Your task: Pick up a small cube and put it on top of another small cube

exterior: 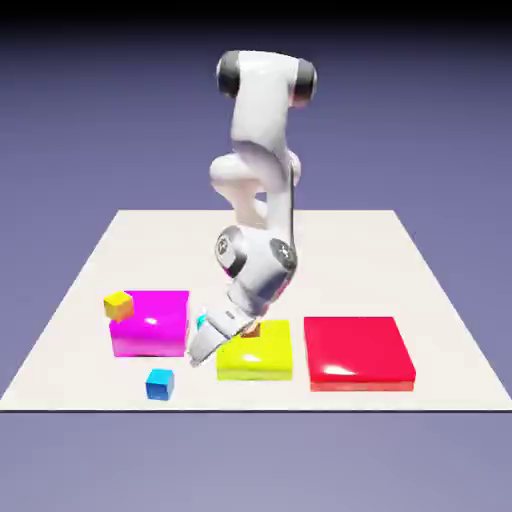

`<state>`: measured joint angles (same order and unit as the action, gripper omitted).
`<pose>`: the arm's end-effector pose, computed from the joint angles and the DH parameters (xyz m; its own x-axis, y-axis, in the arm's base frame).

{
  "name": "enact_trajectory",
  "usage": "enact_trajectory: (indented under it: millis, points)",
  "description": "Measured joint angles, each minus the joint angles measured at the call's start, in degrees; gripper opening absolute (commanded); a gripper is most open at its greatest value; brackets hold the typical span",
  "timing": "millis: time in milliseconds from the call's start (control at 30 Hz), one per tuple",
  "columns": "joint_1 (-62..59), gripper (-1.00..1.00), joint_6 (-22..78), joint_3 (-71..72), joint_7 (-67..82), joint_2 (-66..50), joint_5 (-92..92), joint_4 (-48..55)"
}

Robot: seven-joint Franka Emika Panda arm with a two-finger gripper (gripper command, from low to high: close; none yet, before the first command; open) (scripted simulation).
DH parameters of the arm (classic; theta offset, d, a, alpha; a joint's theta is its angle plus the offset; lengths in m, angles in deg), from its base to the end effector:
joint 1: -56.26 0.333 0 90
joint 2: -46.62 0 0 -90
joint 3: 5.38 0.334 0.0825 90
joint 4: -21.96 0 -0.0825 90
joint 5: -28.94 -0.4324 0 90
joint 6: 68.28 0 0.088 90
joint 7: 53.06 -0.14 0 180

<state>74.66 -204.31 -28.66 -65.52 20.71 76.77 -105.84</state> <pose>0.5408 -0.0896 0.1163 0.8911 0.2761 -0.3601 0.4420 -0.7078 0.5510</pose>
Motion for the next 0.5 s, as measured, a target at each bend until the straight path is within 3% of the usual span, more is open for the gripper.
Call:
enact_trajectory:
  millis: [167, 300, 333, 500]
  points:
    - [2.64, 0.0, 5.67, -3.47, 4.48, -8.74, 7.14, 4.96]
    - [-0.3, 0.0, 0.48, -4.36, 2.04, -14.96, 9.45, 6.99]
    - [-1.11, -1.0, -0.94, -4.6, 1.38, -16.67, 10.08, 7.55]
    - [1.84, -1.0, 4.28, -3.71, 3.9, -10.45, 7.63, 5.51]
